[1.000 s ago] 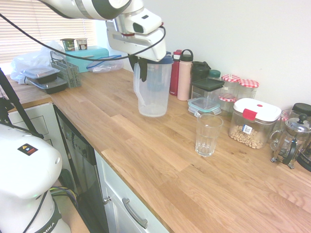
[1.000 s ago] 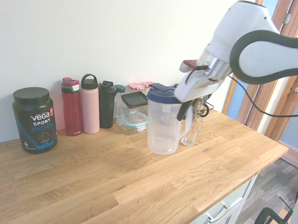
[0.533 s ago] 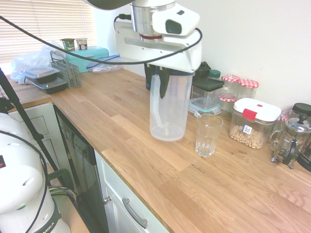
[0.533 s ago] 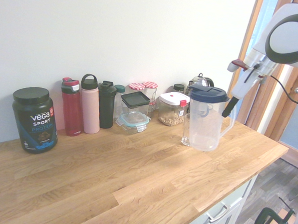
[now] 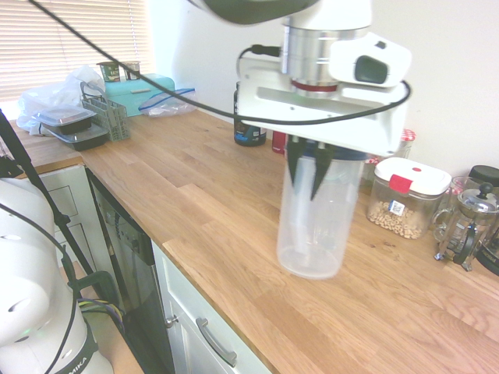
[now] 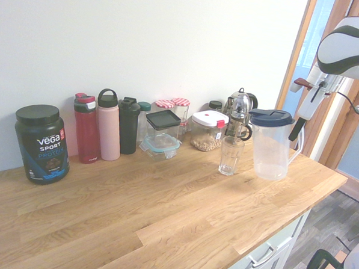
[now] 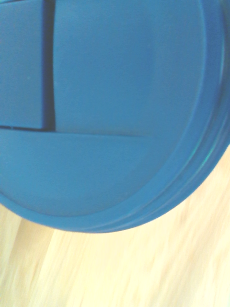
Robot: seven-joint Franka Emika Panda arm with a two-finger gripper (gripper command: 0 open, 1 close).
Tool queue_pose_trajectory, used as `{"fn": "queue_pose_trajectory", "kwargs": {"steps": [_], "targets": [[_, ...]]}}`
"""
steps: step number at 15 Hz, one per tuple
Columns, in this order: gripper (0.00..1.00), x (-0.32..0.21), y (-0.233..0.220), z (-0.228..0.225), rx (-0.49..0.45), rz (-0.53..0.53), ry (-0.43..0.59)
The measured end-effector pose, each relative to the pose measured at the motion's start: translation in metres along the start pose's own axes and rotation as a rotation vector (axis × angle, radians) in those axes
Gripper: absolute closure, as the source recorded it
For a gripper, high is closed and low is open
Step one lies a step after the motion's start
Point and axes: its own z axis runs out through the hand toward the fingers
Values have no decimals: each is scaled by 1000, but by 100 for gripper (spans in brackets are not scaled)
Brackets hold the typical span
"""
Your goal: Pour me some water
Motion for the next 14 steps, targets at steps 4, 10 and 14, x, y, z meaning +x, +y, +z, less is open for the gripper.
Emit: {"fn": "queue_pose_trajectory", "kwargs": {"steps": [4,10,14], "targets": [[100,50,3,6,-159,-50,-102],[100,60,-53,34,-311,-173,-155],[100,60,-56,28,-399,-214,-152]]}}
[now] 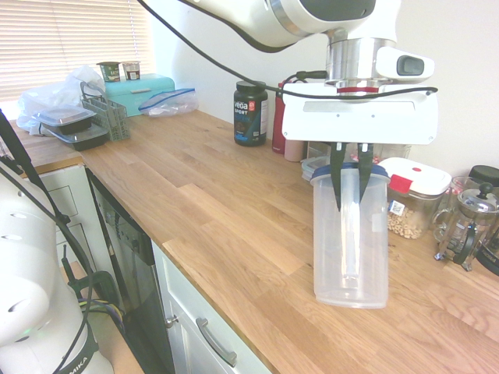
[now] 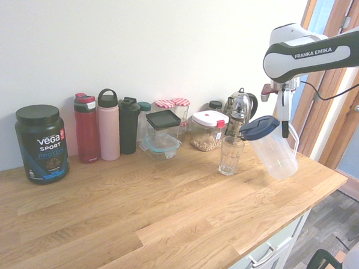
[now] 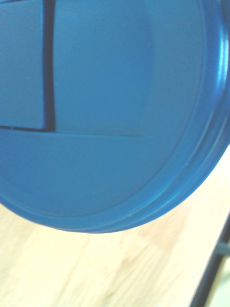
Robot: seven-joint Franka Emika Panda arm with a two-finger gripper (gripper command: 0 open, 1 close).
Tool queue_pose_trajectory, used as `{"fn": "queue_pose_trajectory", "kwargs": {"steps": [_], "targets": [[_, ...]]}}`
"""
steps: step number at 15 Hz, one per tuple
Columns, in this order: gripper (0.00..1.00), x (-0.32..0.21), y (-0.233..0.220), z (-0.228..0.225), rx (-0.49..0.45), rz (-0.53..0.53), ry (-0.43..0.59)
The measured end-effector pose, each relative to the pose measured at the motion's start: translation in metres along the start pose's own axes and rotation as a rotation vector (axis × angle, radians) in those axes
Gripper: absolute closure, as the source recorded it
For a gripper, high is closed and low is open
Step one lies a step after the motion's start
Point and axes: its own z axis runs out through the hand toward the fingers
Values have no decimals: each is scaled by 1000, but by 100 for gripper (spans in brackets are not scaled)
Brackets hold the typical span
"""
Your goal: Pour me some water
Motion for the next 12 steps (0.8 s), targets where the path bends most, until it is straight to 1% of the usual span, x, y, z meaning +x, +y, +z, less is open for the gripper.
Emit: {"fn": "queue_pose_trajectory", "kwargs": {"steps": [3,8,11,12], "targets": [[100,-4,10,-15,-37,-29,-2],[100,-3,3,-22,-81,-92,-12],[100,-4,4,-24,-84,-100,-11],[100,-4,7,-26,-65,-88,-2]]}}
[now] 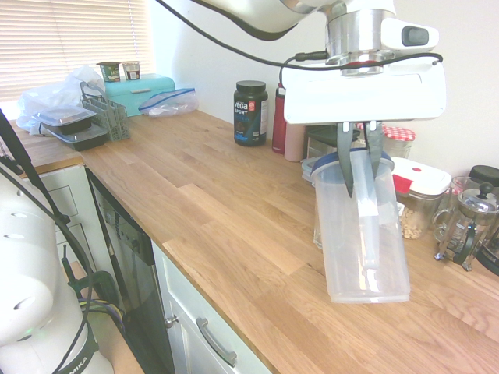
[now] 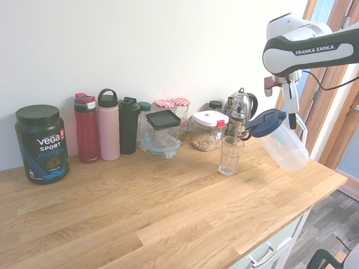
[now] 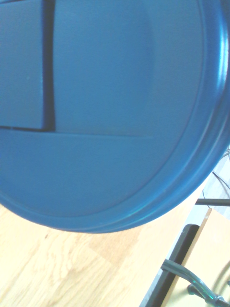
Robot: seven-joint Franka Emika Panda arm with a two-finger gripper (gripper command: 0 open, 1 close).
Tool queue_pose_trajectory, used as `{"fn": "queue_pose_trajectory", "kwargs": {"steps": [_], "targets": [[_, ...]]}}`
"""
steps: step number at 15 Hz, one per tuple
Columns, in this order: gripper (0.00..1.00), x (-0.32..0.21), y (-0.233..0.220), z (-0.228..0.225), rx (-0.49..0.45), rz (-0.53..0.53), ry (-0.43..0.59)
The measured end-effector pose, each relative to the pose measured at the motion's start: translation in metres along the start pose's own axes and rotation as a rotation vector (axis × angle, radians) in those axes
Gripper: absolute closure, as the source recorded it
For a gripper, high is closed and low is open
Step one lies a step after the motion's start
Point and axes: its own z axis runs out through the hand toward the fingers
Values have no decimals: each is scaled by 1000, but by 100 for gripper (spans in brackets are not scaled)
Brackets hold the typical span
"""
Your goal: Pour me some water
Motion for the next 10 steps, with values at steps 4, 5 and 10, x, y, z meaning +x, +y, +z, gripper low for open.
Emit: {"fn": "queue_pose_trajectory", "kwargs": {"steps": [4,5,10], "targets": [[100,-24,35,-12,213,96,69],[100,-31,44,-12,267,127,84],[100,-40,71,22,506,311,141]]}}
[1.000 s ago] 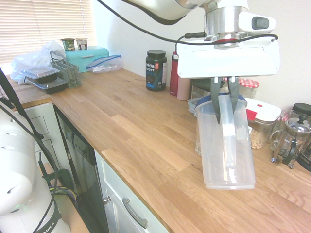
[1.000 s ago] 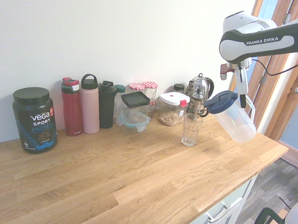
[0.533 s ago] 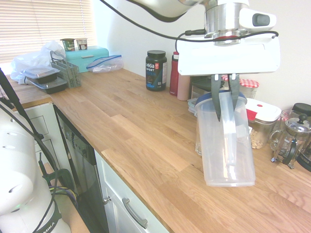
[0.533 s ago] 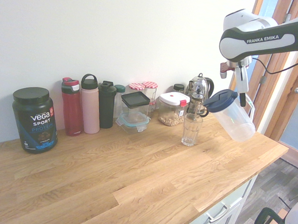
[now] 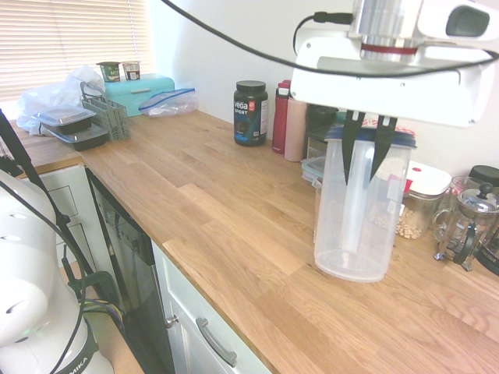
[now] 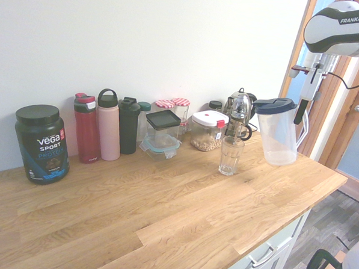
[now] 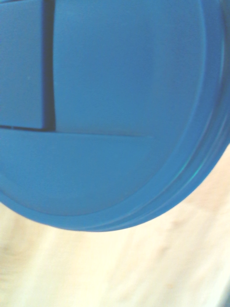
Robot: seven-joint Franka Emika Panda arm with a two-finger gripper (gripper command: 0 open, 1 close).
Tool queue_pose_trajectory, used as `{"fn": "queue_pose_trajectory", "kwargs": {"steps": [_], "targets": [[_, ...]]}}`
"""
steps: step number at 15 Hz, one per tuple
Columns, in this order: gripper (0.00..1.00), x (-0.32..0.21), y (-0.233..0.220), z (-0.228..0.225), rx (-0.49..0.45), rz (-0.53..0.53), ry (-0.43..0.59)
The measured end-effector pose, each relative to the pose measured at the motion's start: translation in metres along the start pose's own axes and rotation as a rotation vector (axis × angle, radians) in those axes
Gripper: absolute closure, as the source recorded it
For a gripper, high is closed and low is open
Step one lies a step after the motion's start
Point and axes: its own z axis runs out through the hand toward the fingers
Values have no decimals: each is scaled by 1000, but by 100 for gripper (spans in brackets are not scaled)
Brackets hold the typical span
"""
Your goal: Pour me some water
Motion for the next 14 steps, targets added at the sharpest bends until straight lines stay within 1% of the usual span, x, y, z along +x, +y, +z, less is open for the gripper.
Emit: {"fn": "queue_pose_trajectory", "kwargs": {"steps": [2,4,6,8,10,12,14], "targets": [[100,-4,-1,9,62,73,41],[100,-16,1,10,103,140,98],[100,-36,7,1,134,214,158],[100,-63,0,-12,142,292,209],[100,-98,-25,-19,119,318,214],[100,-136,-58,-30,99,312,214],[100,-167,-93,-37,116,299,230]]}}
